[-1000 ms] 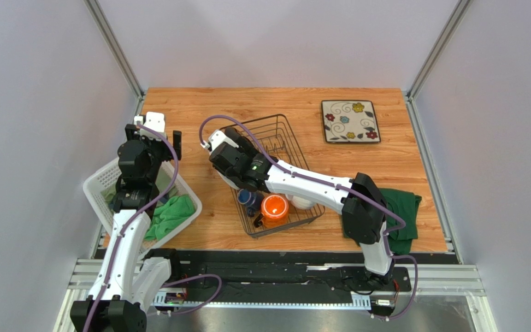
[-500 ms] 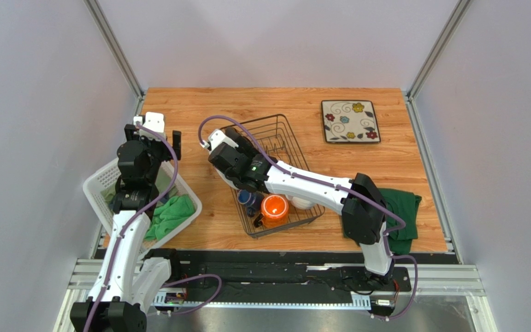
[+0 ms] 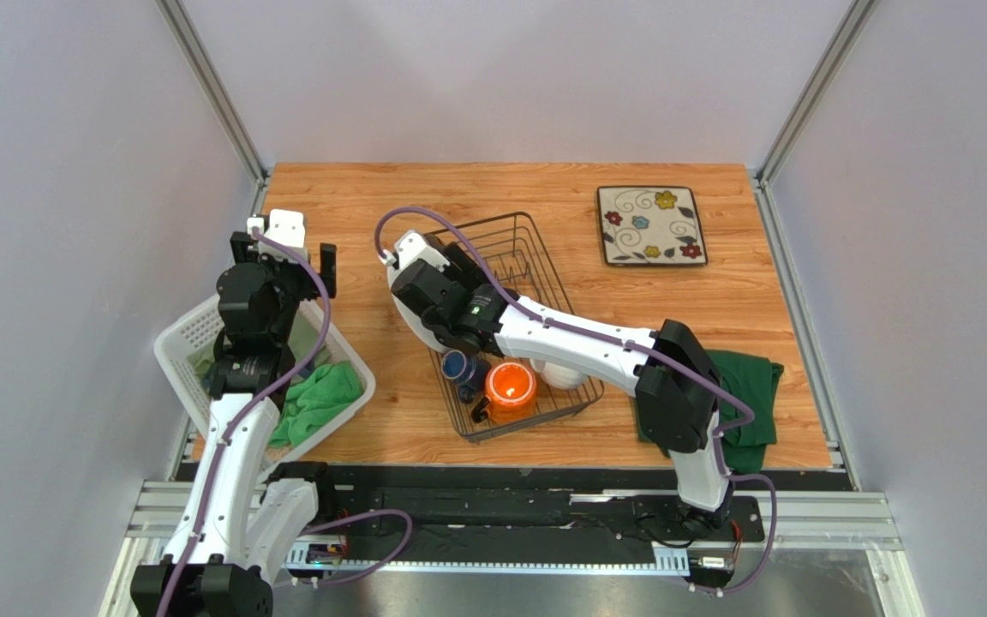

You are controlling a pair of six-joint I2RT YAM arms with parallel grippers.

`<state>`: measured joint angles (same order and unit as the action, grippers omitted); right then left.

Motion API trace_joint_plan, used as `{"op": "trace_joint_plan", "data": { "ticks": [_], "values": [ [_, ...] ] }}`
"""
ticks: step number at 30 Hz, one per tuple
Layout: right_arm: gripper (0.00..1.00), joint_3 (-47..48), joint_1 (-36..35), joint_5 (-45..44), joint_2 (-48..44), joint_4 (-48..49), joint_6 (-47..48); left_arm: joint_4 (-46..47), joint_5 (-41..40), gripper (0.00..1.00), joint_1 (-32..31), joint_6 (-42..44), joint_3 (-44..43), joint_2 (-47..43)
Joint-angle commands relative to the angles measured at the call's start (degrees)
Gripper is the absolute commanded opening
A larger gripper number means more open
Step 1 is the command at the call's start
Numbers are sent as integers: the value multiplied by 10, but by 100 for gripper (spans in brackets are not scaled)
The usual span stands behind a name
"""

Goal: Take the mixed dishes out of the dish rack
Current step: Pick up the plate from the dish rack.

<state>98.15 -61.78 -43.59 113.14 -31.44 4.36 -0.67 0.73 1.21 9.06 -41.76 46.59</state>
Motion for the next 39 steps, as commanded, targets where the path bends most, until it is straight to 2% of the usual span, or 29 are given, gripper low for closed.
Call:
{"op": "trace_joint_plan", "data": {
  "ticks": [1,16,22,30,39],
  "values": [
    [68,-7,17,-39,-40,37,-1,25,-6,96,0,-11,5,-11],
    [65,-22,37,-26,-71,38,-16,27,-6,96,0,-10,6,-8],
    [63,-18,47,19,-74,18,-40,28,-6,96,-1,-10,6,-7],
    [56,14,61,76,-42,-24,-98,27,-6,96,0,-10,6,-8],
    [50,30,75,108,-31,-42,-120,30,-5,96,0,-11,8,-4]
  ]
}}
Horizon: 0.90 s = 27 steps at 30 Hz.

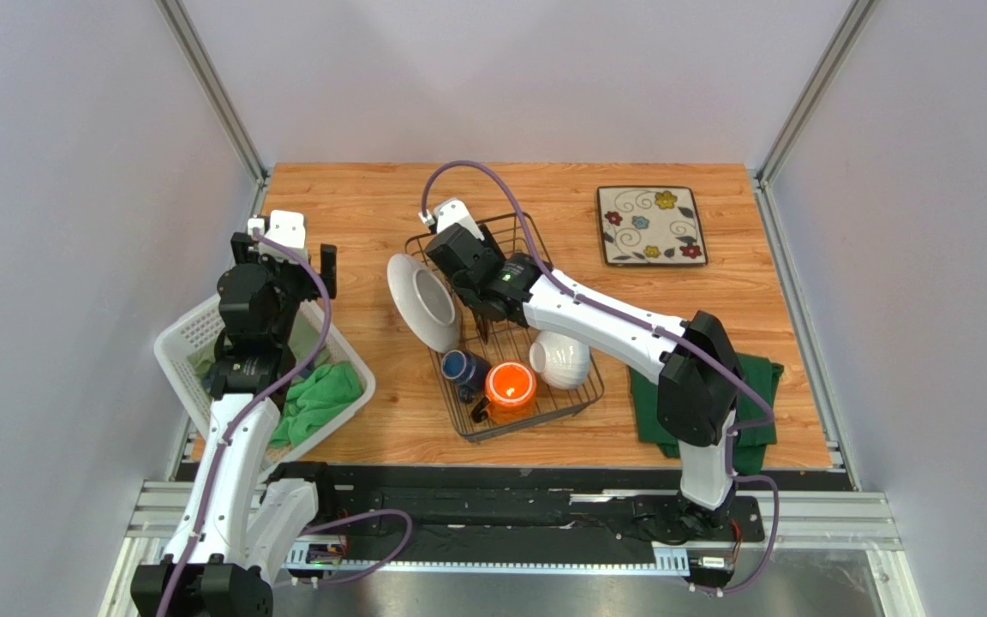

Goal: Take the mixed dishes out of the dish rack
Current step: Pick up the plate from the dish rack.

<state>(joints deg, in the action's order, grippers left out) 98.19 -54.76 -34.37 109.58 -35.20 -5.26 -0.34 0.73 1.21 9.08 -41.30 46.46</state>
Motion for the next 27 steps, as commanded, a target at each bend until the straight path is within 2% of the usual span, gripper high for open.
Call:
{"op": "trace_joint_plan", "data": {
  "ticks": [1,7,18,27],
  "values": [
    [49,31,5,19,4,-7,-27,26,-4,96,0,-11,3,-3],
    [45,40,10,37,12,-19,-41,26,-6,96,0,-11,3,-2],
    [45,49,11,58,-3,-32,-62,26,-6,96,0,-11,3,-2],
    [41,48,11,66,-2,-33,-67,24,-6,96,0,-10,3,-3]
  ]
}}
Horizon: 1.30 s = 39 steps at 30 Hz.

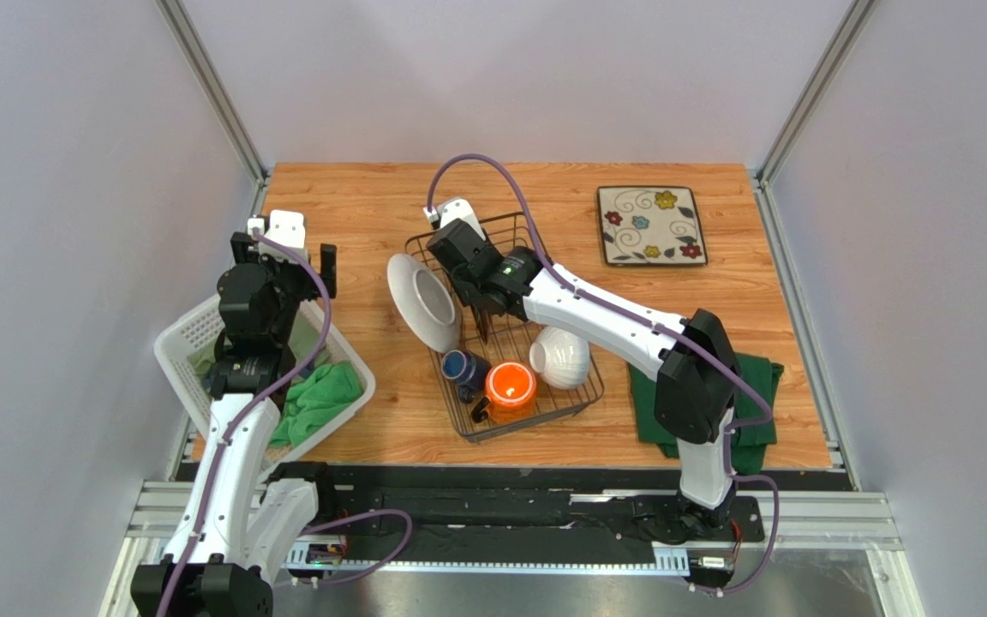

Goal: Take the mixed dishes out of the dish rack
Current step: Pick up the plate from the dish rack.

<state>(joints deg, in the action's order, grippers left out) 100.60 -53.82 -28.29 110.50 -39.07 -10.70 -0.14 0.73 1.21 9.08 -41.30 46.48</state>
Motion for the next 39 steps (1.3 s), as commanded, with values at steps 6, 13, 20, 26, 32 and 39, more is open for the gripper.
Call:
{"op": "trace_joint_plan", "data": {
  "ticks": [6,13,20,26,32,39],
  "values": [
    [34,27,1,6,-12,5,-11,23,-6,96,0,-9,3,-4],
    [27,35,2,8,-14,3,-8,23,-6,96,0,-8,5,-2],
    [7,62,3,14,-12,-7,-2,24,-6,96,0,-10,4,-2],
    [0,86,3,15,-2,-15,2,24,-6,96,1,-11,4,-3],
    [0,113,3,6,7,-17,9,24,-6,96,-1,-9,3,-2],
    [0,143,2,-33,26,-16,33,25,-5,96,0,-8,5,-3]
  ]
}}
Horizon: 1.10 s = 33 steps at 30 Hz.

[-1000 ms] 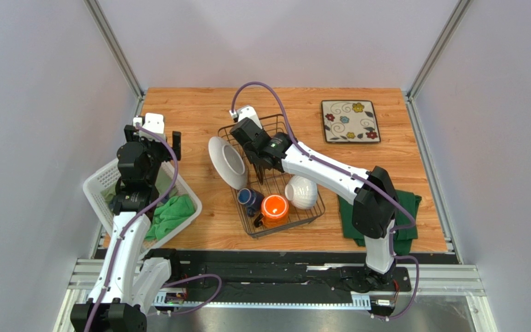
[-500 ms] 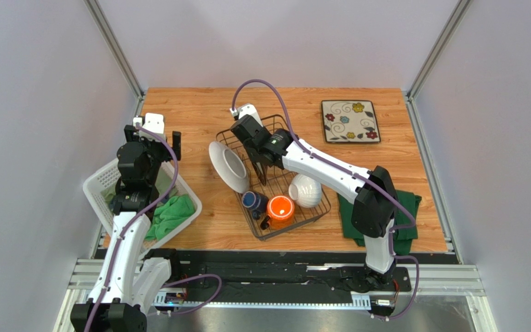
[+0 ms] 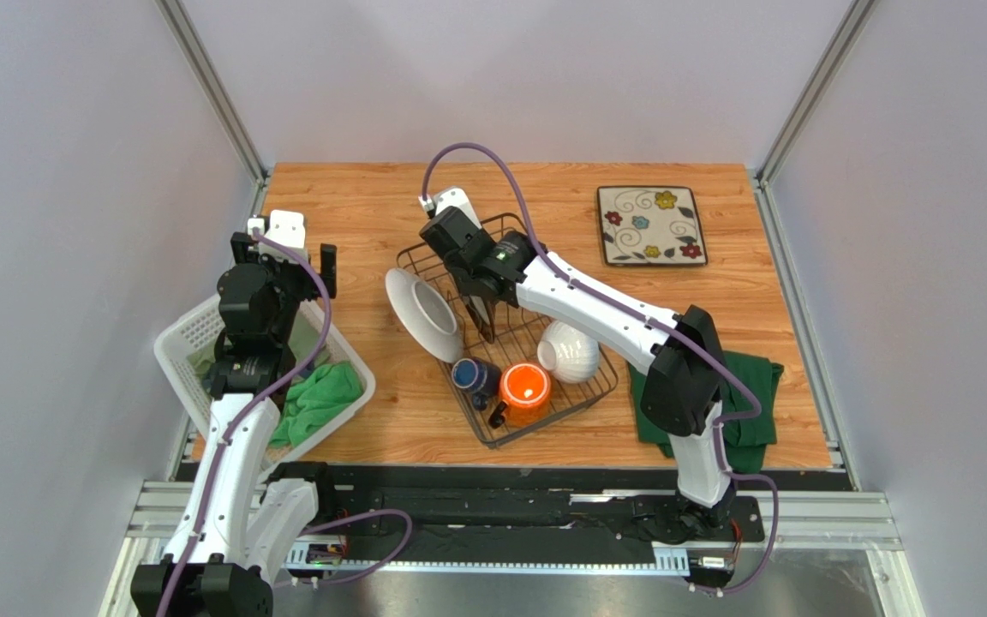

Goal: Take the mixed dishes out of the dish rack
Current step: Pick up the plate from the dish rack.

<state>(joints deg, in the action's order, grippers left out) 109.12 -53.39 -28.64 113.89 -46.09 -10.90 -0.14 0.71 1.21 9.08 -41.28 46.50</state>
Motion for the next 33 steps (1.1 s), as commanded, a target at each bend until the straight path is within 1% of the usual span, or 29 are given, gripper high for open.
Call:
{"op": "trace_joint_plan", "data": {
  "ticks": [1,7,15,17,33],
  "values": [
    [0,58,-3,-43,-3,57,44,27,-4,96,0,-9,5,-2],
    [0,59,-8,-106,11,79,91,27,-2,96,0,-9,3,-1],
    [0,70,-9,-128,16,92,106,26,-4,96,0,-9,1,-4],
    [0,73,-10,-135,15,94,129,26,-5,96,-1,-9,1,-4],
    [0,108,-18,-166,18,106,186,27,-6,96,0,-8,1,-7]
  ]
}}
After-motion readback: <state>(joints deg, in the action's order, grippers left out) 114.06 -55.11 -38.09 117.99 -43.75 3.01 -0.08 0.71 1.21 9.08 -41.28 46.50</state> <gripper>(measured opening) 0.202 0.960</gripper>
